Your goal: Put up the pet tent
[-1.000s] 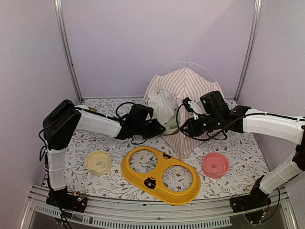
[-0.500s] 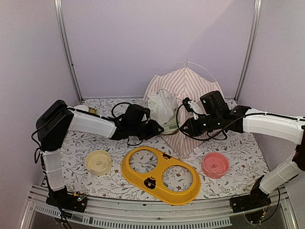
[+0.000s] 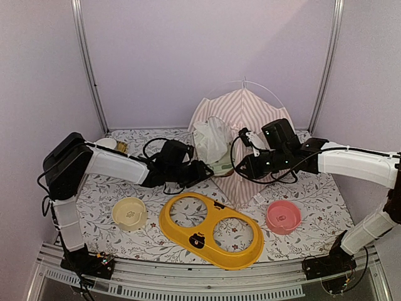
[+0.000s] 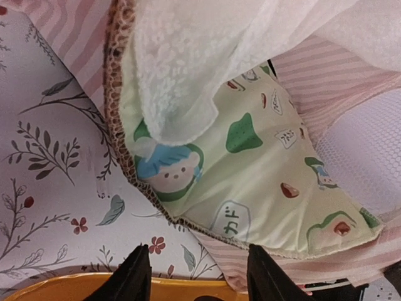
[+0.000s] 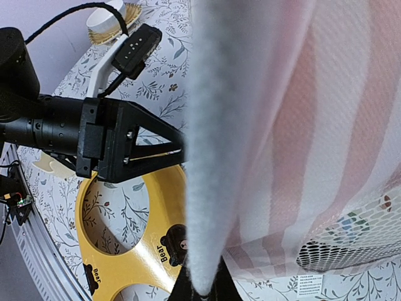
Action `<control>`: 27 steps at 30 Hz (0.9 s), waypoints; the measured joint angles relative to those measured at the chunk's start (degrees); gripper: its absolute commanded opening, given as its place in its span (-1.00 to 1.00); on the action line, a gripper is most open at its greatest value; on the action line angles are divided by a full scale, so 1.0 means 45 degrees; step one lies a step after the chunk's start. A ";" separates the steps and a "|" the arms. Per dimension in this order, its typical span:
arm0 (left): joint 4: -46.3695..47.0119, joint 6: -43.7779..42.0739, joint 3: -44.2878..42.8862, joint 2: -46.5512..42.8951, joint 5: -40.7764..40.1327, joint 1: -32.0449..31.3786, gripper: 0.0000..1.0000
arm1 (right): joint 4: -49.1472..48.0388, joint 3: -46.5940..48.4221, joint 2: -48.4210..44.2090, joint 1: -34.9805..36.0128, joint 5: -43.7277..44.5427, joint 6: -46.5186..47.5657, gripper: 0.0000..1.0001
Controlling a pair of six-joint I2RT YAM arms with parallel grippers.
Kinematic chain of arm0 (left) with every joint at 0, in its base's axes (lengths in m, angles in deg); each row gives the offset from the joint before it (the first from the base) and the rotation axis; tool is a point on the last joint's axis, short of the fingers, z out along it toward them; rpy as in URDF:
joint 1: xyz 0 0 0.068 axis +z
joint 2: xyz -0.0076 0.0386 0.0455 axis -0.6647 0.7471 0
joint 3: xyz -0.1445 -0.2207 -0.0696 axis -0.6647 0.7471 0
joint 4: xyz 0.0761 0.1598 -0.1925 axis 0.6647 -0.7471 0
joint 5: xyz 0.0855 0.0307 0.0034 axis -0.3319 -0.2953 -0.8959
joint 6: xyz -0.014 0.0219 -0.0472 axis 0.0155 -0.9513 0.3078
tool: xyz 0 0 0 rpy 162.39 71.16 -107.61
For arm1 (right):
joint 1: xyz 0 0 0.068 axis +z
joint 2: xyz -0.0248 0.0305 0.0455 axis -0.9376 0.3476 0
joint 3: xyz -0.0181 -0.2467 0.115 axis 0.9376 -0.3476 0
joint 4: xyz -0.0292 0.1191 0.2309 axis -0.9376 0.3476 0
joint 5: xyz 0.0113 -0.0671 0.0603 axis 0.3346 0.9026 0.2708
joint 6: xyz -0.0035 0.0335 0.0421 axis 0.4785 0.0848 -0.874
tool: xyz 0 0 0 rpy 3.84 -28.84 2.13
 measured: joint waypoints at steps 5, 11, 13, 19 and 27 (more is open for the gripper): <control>0.0243 0.0092 -0.0860 0.0971 0.0141 0.0073 -0.22 | 0.0005 0.0000 0.0000 0.0000 -0.0010 0.0000 -1.00; 0.0141 0.0112 -0.1749 0.1763 0.0180 0.0185 -0.85 | 0.0005 0.0000 -0.0005 -0.0005 -0.0005 0.0000 -1.00; -0.0010 0.0107 -0.2089 0.1909 0.0219 0.0199 -0.90 | 0.0015 0.0000 -0.0005 -0.0005 -0.0010 -0.0005 -1.00; -0.0777 -0.0068 -0.3657 0.2361 0.0189 0.0194 -0.95 | -0.0019 -0.0010 -0.0005 -0.0087 -0.0034 -0.0015 -1.00; -0.1326 -0.0180 -0.4891 0.3609 0.0219 0.0175 -0.57 | -0.0078 -0.0029 -0.0024 -0.0151 -0.0024 -0.0019 -1.00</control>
